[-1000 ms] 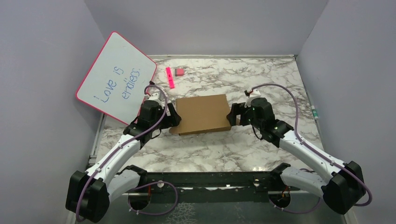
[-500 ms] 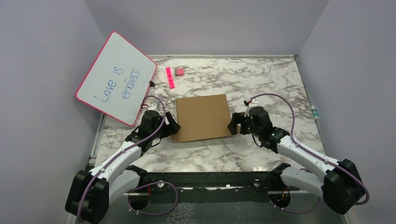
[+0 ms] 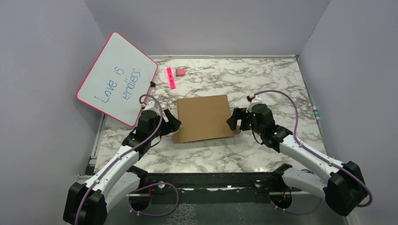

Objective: Fold the paper box

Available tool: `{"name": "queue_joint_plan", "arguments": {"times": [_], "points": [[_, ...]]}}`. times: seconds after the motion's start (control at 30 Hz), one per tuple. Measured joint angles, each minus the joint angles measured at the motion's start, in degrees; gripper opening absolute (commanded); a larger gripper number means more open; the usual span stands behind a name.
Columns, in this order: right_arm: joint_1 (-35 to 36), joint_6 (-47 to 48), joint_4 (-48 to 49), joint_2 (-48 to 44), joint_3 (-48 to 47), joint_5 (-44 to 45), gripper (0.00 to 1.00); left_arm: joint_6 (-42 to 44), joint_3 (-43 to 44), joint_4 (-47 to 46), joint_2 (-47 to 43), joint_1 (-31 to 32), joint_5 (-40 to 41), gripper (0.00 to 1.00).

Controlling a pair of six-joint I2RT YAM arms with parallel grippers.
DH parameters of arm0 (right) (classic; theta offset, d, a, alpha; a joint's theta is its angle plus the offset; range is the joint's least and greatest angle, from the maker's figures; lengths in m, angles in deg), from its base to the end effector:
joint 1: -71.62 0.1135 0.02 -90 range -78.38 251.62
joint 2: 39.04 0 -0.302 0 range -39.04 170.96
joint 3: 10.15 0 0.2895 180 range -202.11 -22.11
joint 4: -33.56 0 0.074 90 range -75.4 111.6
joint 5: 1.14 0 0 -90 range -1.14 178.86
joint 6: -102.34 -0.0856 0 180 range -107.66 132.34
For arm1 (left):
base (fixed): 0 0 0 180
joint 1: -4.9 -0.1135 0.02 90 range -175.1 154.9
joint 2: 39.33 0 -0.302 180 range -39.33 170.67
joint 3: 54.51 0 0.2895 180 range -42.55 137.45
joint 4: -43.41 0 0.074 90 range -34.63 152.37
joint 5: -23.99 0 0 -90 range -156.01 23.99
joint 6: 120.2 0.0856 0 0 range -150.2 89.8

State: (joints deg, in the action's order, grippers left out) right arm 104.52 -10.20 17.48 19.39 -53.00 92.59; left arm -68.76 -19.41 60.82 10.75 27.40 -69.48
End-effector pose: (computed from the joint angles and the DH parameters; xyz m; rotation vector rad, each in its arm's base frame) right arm 0.2351 0.1455 0.2094 -0.1561 2.1580 0.4993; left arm 0.2202 -0.0968 0.1849 -0.2728 2.1978 -0.6763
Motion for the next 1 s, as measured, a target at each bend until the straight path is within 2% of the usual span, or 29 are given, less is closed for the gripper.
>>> {"name": "queue_joint_plan", "arguments": {"times": [0.23, 0.4, 0.67, 0.83, 1.0], "points": [[-0.35, -1.75, 4.92, 4.11, -2.27, 0.02, 0.77, -0.02, 1.49, -2.54, 1.33, 0.00, 0.94, 0.76], [-0.79, -3.48, 8.81, 6.40, 1.05, 0.02, 0.72, -0.02, 1.49, -5.57, 6.91, 0.00, 0.92, 0.74], [-1.16, -7.13, 15.91, 7.93, 7.78, -0.52, 0.59, -0.09, 1.25, -9.57, 11.45, 0.00, 0.15, 0.70], [-1.40, -10.86, 21.44, 7.82, 11.19, -1.97, 0.56, -0.42, -0.13, -12.09, 12.48, 0.00, -0.61, 0.63], [-1.42, -11.98, 22.16, 6.47, 12.31, -2.25, 0.55, -1.33, -1.44, -15.15, 14.75, 0.00, -2.51, 0.54]]}}
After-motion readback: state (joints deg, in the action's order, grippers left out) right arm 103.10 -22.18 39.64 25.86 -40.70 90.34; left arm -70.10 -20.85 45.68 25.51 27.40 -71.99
